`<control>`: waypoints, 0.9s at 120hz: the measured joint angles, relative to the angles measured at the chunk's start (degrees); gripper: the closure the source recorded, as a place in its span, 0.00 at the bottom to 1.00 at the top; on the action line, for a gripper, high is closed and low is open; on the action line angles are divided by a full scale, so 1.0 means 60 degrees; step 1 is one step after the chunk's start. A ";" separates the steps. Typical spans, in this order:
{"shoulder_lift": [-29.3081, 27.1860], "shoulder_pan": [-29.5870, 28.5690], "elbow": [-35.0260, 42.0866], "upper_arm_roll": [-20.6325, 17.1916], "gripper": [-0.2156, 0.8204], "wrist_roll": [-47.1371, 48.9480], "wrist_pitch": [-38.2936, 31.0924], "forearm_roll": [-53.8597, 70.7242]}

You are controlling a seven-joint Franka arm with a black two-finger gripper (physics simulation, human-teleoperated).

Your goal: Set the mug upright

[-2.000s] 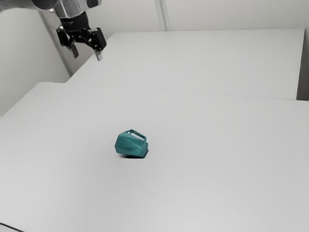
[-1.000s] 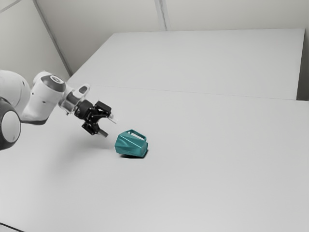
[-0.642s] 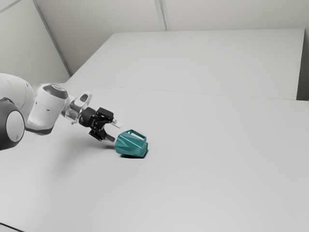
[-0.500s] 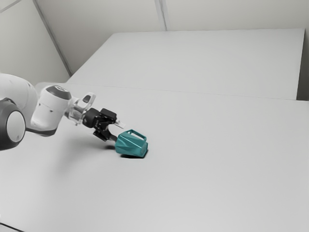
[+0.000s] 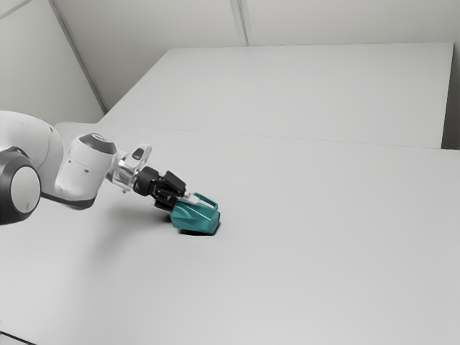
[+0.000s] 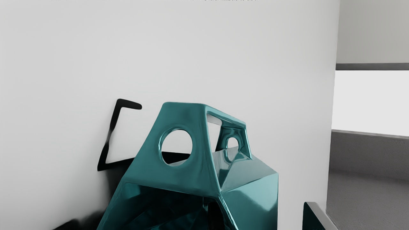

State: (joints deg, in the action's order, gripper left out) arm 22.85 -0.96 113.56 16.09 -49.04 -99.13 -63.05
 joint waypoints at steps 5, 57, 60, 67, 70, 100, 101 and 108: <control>-0.0004 0.0000 0.0001 0.0000 0.74 -0.0024 -0.0018 0.0003; -0.0384 0.0052 -0.0026 -0.0063 0.93 -0.0029 0.0125 -0.0045; -0.0466 0.0056 -0.0024 -0.0069 0.93 0.0001 0.0162 -0.0047; -0.0707 0.0068 -0.0029 -0.0110 0.94 0.0089 0.0241 -0.0023; -0.0829 0.0076 -0.0041 -0.0124 0.94 0.0135 0.0266 0.0015; -0.1364 0.0275 -0.2124 -0.0184 0.95 0.0601 0.0173 0.3769; -0.1363 0.0288 -0.2163 -0.0202 0.95 0.0616 0.0146 0.3941; -0.1354 0.0386 -0.2407 -0.0373 0.96 0.0749 -0.0105 0.5188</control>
State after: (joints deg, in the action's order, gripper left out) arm 14.73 1.35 99.12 13.85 -44.55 -99.76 -31.92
